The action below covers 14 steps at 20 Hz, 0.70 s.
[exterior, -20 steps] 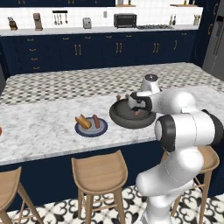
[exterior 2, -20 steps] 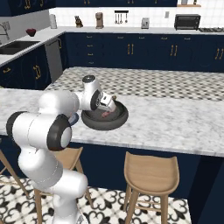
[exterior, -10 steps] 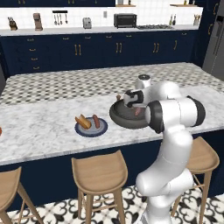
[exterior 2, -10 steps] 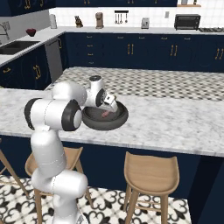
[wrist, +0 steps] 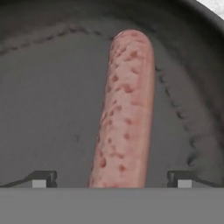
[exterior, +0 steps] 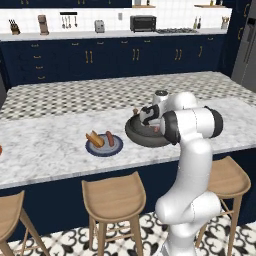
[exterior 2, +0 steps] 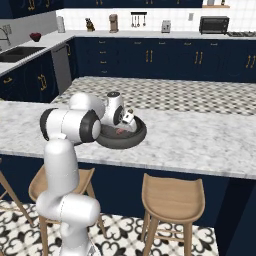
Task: Place one bun and one sausage from the bowl on each plate.
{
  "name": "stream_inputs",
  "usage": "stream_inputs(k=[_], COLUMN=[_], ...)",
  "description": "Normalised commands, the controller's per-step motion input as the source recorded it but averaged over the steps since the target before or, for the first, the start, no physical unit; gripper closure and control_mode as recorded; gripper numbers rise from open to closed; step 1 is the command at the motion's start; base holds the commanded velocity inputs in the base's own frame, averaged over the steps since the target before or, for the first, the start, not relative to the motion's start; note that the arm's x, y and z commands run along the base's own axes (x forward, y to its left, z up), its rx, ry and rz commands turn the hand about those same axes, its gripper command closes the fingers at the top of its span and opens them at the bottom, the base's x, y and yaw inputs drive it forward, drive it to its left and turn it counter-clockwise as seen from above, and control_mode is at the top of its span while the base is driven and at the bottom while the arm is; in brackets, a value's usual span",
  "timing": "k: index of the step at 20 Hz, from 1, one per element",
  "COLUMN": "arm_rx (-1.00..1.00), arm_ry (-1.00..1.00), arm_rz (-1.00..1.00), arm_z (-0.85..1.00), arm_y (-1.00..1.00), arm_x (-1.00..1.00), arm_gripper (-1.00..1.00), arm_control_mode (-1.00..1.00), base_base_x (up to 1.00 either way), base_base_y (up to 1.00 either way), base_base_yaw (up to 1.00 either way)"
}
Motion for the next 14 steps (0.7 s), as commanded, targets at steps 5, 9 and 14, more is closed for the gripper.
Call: stream_inputs(k=[5,9,14], arm_rx=[0.0,0.0,0.0], arm_ry=[0.0,0.0,0.01], arm_rz=[0.0,0.0,0.0], arm_z=[0.0,0.0,0.14], arm_y=[0.0,0.0,-0.15], arm_x=[0.0,0.0,0.11], arm_gripper=[-1.0,1.0,1.0], arm_control_mode=[-1.0,-1.0,-1.0], base_base_x=[0.0,0.0,0.0], base_base_y=[0.0,0.0,0.0], base_base_yaw=[0.0,0.0,0.0])
